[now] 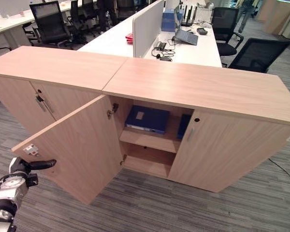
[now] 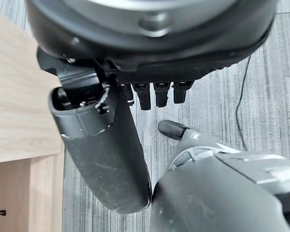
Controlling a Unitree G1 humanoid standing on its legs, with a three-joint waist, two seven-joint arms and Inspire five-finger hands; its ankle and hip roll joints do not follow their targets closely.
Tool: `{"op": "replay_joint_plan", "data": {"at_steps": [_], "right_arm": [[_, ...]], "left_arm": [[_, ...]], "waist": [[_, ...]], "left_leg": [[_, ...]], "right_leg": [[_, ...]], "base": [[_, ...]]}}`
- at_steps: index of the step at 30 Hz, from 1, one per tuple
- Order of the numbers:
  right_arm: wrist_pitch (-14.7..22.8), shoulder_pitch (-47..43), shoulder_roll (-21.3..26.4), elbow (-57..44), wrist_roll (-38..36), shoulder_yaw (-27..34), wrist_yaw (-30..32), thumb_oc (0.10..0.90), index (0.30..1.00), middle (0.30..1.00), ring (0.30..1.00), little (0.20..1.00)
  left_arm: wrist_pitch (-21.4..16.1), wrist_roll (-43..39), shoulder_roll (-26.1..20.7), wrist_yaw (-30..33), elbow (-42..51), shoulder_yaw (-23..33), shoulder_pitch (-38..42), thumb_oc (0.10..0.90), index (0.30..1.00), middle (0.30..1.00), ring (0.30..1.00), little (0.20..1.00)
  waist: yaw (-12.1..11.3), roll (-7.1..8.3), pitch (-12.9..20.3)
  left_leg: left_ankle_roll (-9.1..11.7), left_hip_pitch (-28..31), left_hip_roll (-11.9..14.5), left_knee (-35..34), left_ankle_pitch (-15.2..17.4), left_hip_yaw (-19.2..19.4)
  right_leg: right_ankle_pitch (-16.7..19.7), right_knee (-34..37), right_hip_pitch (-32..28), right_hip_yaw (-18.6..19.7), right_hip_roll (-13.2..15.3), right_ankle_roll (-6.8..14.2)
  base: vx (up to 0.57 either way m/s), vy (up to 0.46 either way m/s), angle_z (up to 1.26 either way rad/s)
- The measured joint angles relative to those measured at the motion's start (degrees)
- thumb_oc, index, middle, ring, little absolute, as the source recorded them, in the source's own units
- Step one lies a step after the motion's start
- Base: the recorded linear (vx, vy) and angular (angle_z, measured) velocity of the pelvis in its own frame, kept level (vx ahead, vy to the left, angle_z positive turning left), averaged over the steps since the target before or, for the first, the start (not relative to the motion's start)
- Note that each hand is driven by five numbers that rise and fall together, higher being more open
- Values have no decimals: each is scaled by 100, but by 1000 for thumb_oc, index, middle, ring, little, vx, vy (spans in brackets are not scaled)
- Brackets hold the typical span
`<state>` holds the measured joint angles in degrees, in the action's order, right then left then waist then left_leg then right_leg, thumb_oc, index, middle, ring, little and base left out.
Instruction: Put the empty folder in the office cabinet
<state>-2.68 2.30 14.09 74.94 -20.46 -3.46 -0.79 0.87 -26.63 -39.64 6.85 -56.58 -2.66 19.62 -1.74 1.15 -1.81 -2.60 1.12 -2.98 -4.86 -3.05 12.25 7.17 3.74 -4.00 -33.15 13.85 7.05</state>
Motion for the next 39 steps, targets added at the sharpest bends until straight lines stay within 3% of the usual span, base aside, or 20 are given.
{"op": "replay_joint_plan", "data": {"at_steps": [5, 8, 11, 17, 23, 26, 31, 39], "right_arm": [[-2, 15, -9, 12, -2, 31, -5, 800, 900, 900, 900, 900], [-7, 65, -63, 25, -24, 217, 4, 800, 900, 900, 900, 900], [-13, 121, -85, 19, -19, 218, -10, 800, 900, 900, 900, 900], [-9, 101, -140, 117, 4, 218, -54, 800, 900, 900, 900, 900], [-17, -20, -144, 192, 131, 99, -61, 800, 900, 900, 900, 900], [-9, -74, -138, 179, 203, -22, -63, 800, 900, 900, 900, 900], [-20, -226, -153, 186, 253, -153, -74, 800, 900, 900, 900, 900], [-11, -354, -192, 176, 468, -269, -145, 800, 900, 900, 900, 900]], "left_arm": [[42, -25, 66, 138, 461, -270, -4, 800, 900, 900, 900, 900], [124, -249, 431, 379, 1881, -218, -495, 800, 900, 900, 900, 900], [110, -234, 709, 147, 3450, -444, -1477, 800, 900, 900, 900, 900], [40, -186, 615, -816, 4490, -1324, -2120, 800, 900, 900, 900, 900], [153, -872, 807, -1327, 4903, -2297, -2156, 800, 900, 900, 900, 900], [243, -914, 814, -1408, 5020, -2657, -2012, 800, 900, 900, 900, 900], [359, -913, 643, -2329, 5407, -3356, -1646, 800, 900, 900, 900, 900], [397, -914, 875, -2664, 5703, -3600, -1349, 800, 900, 900, 900, 900]], "waist": [[-154, 86, -35], [-388, 176, -113], [-565, 208, -142], [-628, 179, -149], [-569, 121, -145], [-442, 118, -144], [-159, 109, -172], [101, 52, -188]], "left_leg": [[7, -52, -16, -2, -5, 2], [11, -113, -57, -2, -20, 2], [2, -111, -126, -1, -15, -28], [-36, -83, -151, -2, 10, -41], [-29, -87, -133, -2, 4, -69], [-8, -90, -135, -1, -28, -69], [-74, 7, -134, 5, -42, -51], [-2, 161, -60, 21, 40, 145]], "right_leg": [[-46, -99, 95, 3, 63, 62], [-52, -178, 152, -35, 155, 71], [-54, -212, 132, -37, 229, 112], [-41, -198, 85, -23, 243, 136], [-22, -125, 52, -25, 198, 118], [-10, -89, 42, -22, 184, 126], [41, -52, -73, -18, 127, 106], [33, 104, -169, 164, 15, 110]], "base": [[1, -3, 4], [-2, 4, 15], [6, -1, 12], [4, 0, 4], [0, 0, 0], [-2, -3, -1], [-1, -11, -3], [-4, -18, -15]]}}
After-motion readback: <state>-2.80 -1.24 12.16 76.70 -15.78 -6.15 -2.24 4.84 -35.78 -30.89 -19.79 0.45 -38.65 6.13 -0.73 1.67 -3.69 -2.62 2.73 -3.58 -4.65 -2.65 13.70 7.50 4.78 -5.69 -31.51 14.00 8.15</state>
